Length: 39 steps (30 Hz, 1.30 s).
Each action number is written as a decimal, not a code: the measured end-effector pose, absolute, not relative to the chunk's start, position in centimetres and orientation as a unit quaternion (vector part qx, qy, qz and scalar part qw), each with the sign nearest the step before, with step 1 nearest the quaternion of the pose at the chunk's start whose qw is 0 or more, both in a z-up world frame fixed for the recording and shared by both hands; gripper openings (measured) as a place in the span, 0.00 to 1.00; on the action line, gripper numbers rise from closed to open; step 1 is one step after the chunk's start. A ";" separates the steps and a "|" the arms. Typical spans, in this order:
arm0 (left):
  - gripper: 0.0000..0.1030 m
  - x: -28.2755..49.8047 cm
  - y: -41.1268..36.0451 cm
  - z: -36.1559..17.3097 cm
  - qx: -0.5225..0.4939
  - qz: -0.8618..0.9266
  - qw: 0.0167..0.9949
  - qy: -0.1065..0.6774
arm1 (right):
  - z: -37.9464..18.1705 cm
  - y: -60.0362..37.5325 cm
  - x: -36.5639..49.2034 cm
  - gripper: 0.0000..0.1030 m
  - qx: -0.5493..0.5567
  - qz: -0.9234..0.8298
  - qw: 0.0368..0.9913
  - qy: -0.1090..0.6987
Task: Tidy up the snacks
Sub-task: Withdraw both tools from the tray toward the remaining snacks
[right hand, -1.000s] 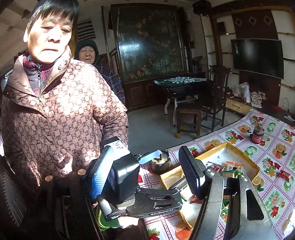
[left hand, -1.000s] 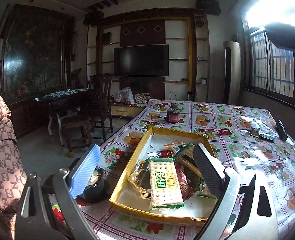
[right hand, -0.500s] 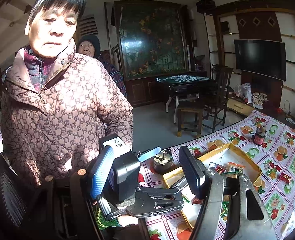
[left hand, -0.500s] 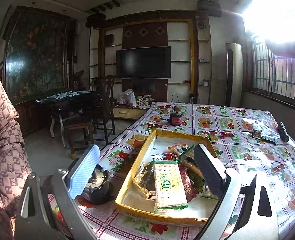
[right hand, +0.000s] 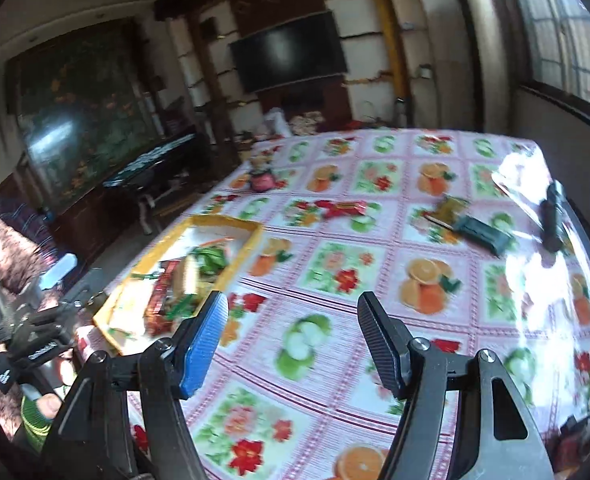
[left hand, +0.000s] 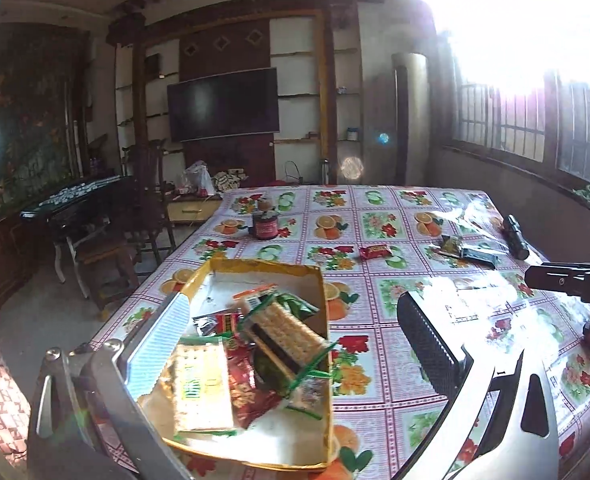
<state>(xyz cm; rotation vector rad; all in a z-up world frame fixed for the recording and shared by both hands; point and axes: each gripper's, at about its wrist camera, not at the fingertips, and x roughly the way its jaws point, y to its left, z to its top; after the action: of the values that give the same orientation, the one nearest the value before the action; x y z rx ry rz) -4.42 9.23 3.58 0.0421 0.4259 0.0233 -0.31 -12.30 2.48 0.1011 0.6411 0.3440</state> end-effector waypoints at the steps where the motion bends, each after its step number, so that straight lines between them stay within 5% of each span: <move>1: 1.00 -3.7 8.1 3.5 0.027 0.004 0.974 0.225 | 1.9 -13.5 0.1 0.66 0.057 0.143 0.935 0.320; 10: 1.00 3.4 0.7 2.5 0.046 -0.055 0.944 0.321 | -1.1 -20.1 2.0 0.66 0.081 0.028 0.932 0.353; 39: 1.00 5.6 -6.3 1.7 0.103 -0.048 0.933 0.343 | -1.2 -22.5 1.9 0.67 0.028 -0.092 0.932 0.350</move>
<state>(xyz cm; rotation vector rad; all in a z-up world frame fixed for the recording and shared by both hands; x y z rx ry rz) 5.62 -6.28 1.71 0.2101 0.7013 -0.0975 1.89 -22.49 -1.17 0.0578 0.7168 -0.1875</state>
